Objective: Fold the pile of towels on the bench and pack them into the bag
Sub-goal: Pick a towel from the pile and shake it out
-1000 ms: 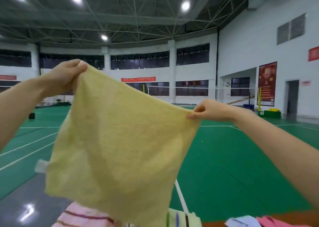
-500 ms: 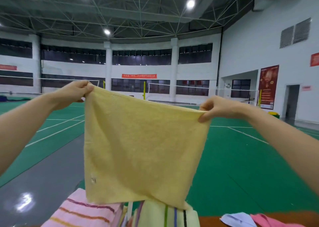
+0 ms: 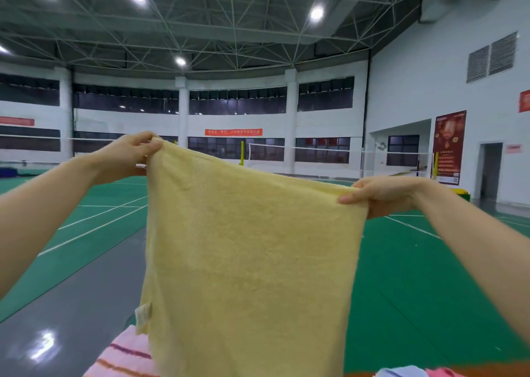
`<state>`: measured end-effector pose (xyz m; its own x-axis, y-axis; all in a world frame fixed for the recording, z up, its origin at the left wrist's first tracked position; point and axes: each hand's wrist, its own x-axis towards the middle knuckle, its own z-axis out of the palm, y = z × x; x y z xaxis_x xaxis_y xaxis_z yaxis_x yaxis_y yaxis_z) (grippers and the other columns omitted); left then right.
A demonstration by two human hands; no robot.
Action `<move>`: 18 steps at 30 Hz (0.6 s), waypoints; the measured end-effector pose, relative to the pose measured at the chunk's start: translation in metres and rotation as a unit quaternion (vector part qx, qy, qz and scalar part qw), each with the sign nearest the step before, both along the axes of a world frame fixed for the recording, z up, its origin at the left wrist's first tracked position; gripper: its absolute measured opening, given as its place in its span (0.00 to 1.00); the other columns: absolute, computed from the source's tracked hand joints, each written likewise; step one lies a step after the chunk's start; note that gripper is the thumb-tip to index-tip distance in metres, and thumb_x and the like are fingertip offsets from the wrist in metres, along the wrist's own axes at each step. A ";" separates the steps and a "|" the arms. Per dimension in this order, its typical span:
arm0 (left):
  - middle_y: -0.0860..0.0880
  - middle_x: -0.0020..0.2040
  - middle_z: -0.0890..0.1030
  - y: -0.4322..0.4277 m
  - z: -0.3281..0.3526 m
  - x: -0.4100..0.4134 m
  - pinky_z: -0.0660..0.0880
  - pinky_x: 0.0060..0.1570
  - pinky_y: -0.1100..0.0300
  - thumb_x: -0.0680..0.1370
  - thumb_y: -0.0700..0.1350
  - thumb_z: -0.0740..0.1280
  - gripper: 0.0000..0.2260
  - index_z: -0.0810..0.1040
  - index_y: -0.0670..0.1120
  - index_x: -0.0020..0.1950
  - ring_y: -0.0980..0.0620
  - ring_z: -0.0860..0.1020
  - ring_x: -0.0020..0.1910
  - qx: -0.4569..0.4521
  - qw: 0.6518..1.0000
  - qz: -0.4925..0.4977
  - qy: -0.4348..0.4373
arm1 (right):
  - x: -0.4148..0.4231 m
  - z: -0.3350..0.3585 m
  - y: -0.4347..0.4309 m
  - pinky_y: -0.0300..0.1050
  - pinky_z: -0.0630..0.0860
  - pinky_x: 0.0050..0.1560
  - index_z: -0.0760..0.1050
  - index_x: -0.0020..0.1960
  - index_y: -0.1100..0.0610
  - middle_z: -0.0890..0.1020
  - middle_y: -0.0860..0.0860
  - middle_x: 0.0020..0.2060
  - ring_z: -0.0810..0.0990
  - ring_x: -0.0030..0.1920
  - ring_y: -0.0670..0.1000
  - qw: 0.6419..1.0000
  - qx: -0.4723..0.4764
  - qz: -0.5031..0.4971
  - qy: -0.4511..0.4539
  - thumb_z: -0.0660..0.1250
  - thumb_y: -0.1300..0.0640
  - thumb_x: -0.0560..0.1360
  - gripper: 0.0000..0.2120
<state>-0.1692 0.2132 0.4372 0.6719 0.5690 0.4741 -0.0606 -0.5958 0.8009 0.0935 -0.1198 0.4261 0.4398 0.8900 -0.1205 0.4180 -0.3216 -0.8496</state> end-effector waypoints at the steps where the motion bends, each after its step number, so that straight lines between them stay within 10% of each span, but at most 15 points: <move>1: 0.47 0.47 0.72 0.001 -0.001 0.000 0.73 0.47 0.56 0.82 0.46 0.56 0.08 0.72 0.44 0.51 0.50 0.73 0.46 -0.012 1.000 -0.005 -0.007 | 0.004 -0.004 -0.001 0.38 0.79 0.39 0.75 0.48 0.63 0.81 0.53 0.41 0.81 0.40 0.48 0.999 0.034 0.017 0.036 0.80 0.50 0.57 0.27; 6: 0.50 0.38 0.78 -0.001 -0.002 0.000 0.78 0.38 0.64 0.81 0.42 0.57 0.08 0.75 0.41 0.51 0.58 0.78 0.34 -0.068 0.997 -0.042 -0.020 | 0.007 -0.015 -0.001 0.39 0.79 0.35 0.74 0.50 0.64 0.83 0.52 0.37 0.82 0.37 0.49 0.991 0.099 0.043 0.078 0.85 0.50 0.42 0.42; 11: 0.45 0.48 0.76 -0.003 0.000 0.000 0.77 0.44 0.57 0.80 0.41 0.59 0.08 0.75 0.39 0.54 0.50 0.76 0.45 -0.086 0.996 -0.023 0.021 | 0.007 -0.019 0.001 0.42 0.80 0.33 0.76 0.52 0.61 0.85 0.54 0.38 0.84 0.37 0.51 0.970 0.189 0.016 0.152 0.85 0.51 0.38 0.44; 18: 0.48 0.37 0.70 -0.012 0.005 0.019 0.75 0.26 0.66 0.82 0.40 0.54 0.10 0.72 0.42 0.45 0.56 0.70 0.31 -0.270 0.960 0.018 -0.068 | 0.007 -0.020 0.023 0.41 0.78 0.26 0.76 0.44 0.60 0.81 0.52 0.27 0.80 0.25 0.49 0.912 0.261 -0.220 0.227 0.66 0.54 0.75 0.08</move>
<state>-0.1499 0.2010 0.4423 0.6005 0.7779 0.1852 -0.1739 -0.0990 0.9798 0.1002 -0.0964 0.4065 0.7782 0.6279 0.0110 -0.0869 0.1250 -0.9883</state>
